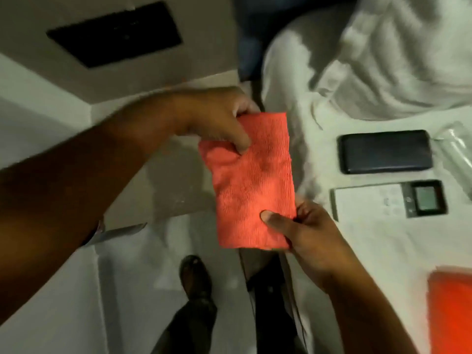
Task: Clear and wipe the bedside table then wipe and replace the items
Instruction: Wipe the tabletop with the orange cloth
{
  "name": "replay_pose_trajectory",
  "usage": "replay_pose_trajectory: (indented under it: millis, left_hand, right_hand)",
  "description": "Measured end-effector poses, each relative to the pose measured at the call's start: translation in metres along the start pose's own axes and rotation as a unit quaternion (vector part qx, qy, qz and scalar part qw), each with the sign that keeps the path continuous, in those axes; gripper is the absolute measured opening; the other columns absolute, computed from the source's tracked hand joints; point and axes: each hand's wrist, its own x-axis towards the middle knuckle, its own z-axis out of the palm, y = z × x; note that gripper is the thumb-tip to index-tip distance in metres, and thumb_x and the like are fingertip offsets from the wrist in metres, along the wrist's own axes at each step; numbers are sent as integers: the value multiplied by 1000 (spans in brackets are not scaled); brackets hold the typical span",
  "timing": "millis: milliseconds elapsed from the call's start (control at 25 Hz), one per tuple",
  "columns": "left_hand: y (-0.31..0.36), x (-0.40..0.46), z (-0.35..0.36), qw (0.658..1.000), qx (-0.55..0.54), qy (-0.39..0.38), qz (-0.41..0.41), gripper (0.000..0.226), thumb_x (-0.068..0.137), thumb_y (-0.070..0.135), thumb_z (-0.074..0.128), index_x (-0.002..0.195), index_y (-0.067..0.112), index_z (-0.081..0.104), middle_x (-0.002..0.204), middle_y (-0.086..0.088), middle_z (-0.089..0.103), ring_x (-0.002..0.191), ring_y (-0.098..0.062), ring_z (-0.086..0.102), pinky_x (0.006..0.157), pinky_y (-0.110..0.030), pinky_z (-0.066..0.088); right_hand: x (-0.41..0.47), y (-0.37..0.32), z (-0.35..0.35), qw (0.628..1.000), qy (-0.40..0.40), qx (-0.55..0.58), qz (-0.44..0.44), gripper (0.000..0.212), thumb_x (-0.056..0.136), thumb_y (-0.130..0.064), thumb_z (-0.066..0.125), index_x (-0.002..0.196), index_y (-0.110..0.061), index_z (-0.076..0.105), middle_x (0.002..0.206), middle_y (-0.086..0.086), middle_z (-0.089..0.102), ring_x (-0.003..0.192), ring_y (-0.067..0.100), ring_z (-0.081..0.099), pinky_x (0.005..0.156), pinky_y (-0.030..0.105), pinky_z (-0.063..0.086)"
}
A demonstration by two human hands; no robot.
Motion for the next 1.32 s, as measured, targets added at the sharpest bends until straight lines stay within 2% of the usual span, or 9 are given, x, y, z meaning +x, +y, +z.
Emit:
replay_pose_trajectory:
  millis: [160, 280, 360, 480, 640, 800, 880, 1160, 1320]
  left_hand:
    - [-86, 31, 47, 991, -10, 129, -25, 29, 67, 14, 81, 72, 29, 57, 70, 10, 59, 62, -4, 53, 53, -21, 40]
    - [-113, 56, 66, 981, -16, 191, -36, 25, 68, 12, 80, 70, 24, 57, 68, 9, 57, 62, -7, 52, 58, -23, 37]
    - [-132, 79, 74, 978, -19, 206, -30, 21, 70, 12, 79, 87, 13, 67, 81, 0, 65, 72, -16, 59, 66, -28, 46]
    - [-161, 87, 87, 965, 15, 260, -28, 45, 79, 20, 77, 118, 5, 64, 114, -15, 68, 105, -30, 63, 90, -37, 50]
    - [-233, 32, 101, 901, 73, 419, -82, 56, 93, 28, 61, 135, -8, 50, 138, -30, 52, 129, -44, 49, 110, -42, 36]
    - [-328, -48, 121, 878, 214, 389, -179, 72, 95, 46, 40, 147, -5, 38, 154, -29, 38, 143, -48, 34, 119, -54, 29]
    - [-345, -61, 130, 871, 236, 388, -187, 76, 95, 51, 35, 154, 3, 31, 162, -22, 30, 151, -43, 23, 120, -56, 21]
    - [-361, -59, 129, 860, 264, 389, -198, 80, 92, 56, 36, 157, 11, 25, 166, -16, 25, 154, -37, 18, 124, -53, 14]
    - [-358, -58, 129, 862, 267, 383, -200, 81, 91, 55, 35, 157, 9, 26, 166, -16, 24, 155, -37, 17, 124, -55, 14]
  right_hand:
    - [68, 48, 41, 990, 133, -10, 35, 15, 91, 3, 67, 100, -9, 67, 95, 12, 74, 101, 40, 70, 93, 62, 54]
    - [116, 70, 39, 984, 168, -44, 24, 13, 92, -1, 68, 93, -14, 64, 89, 6, 71, 96, 35, 70, 92, 62, 55]
    - [144, 80, 33, 978, 185, -95, 34, 13, 91, -9, 71, 101, -13, 64, 93, 5, 71, 97, 35, 72, 92, 56, 58]
    - [167, 95, 26, 951, 217, -217, 22, 40, 88, -18, 74, 122, -8, 57, 110, 11, 70, 106, 35, 68, 98, 53, 54]
    - [170, 103, 30, 779, 248, -543, -189, 68, 86, -42, 64, 145, -16, 41, 149, 15, 44, 138, 36, 37, 116, 50, 29]
    - [206, 105, 56, 704, 122, -651, -255, 67, 101, -53, 38, 159, -25, 20, 169, 15, 8, 155, 34, 3, 126, 48, -2]
    - [230, 104, 57, 646, 107, -712, -254, 67, 103, -56, 30, 161, -27, 14, 169, 16, 0, 156, 36, -4, 126, 51, -4]
    - [386, -12, 100, 645, 208, -685, -268, 71, 98, -60, 24, 159, -24, 25, 166, 22, 16, 153, 44, 11, 124, 58, 6]
    - [352, 25, 114, 644, 175, -681, -302, 66, 101, -55, 28, 159, -23, 26, 167, 21, 14, 154, 43, 10, 124, 57, 8]
